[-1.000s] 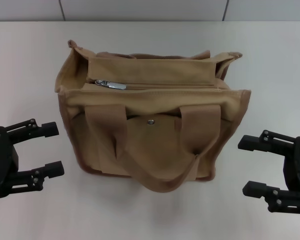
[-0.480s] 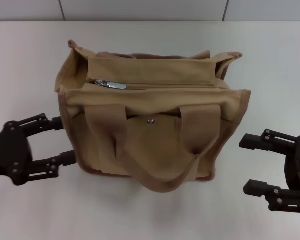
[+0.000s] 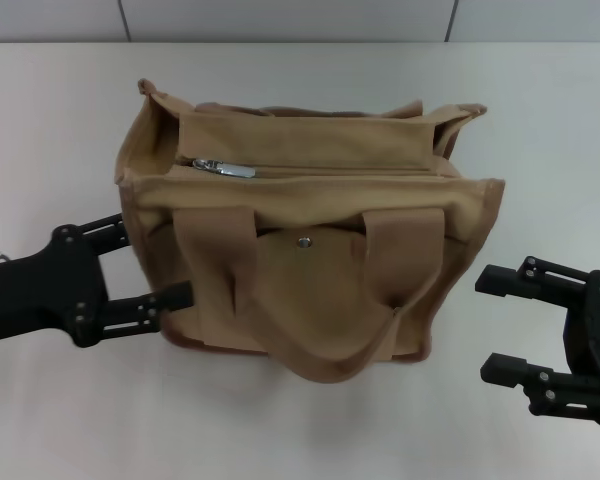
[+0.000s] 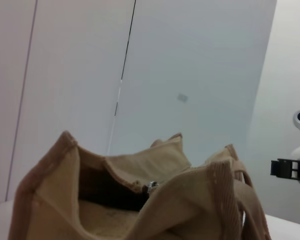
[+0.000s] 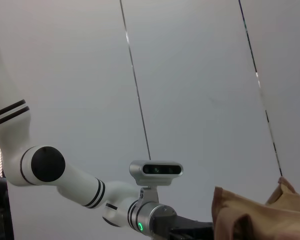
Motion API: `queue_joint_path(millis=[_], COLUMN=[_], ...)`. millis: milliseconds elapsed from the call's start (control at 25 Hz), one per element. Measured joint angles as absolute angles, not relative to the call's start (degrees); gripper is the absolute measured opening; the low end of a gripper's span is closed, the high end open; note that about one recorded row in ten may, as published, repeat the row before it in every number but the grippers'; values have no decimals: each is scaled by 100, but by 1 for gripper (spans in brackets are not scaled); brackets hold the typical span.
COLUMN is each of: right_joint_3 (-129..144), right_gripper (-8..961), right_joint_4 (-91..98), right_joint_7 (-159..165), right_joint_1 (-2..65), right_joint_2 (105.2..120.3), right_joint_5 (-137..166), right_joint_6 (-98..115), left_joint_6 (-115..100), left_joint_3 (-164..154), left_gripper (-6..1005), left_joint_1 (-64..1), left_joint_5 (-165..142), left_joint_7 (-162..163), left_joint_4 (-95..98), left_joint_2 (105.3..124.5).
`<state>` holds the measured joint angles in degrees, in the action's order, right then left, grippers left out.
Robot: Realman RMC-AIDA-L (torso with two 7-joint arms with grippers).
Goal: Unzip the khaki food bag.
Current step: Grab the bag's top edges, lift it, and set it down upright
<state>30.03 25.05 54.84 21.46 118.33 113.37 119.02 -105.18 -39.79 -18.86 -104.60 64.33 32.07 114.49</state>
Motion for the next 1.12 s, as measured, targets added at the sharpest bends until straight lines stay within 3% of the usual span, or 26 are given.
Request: queue_joint_path(millis=[240, 520, 1120], right_joint_3=[2997, 2988, 2963], right_gripper=[744, 744, 744], right_joint_4=[2502, 2443, 2443], right_joint_7=[5484, 5475, 5475], right_joint_1=[2127, 2118, 2134], right_joint_2=[11847, 11848, 11860], right_joint_5=[11337, 11337, 11320], right_joint_6=[11871, 11810, 11723], left_joint_6=[-10180, -10049, -10107], left_joint_3=[-3809, -3762, -3419], left_gripper=[709, 540, 111], left_joint_1=[-1976, -1978, -1943], left_joint_5=[-10448, -10445, -10438], left_joint_7=[6347, 6234, 6098], left_joint_4=[3215, 3243, 3247], left_joint_2=[11617, 11691, 11641])
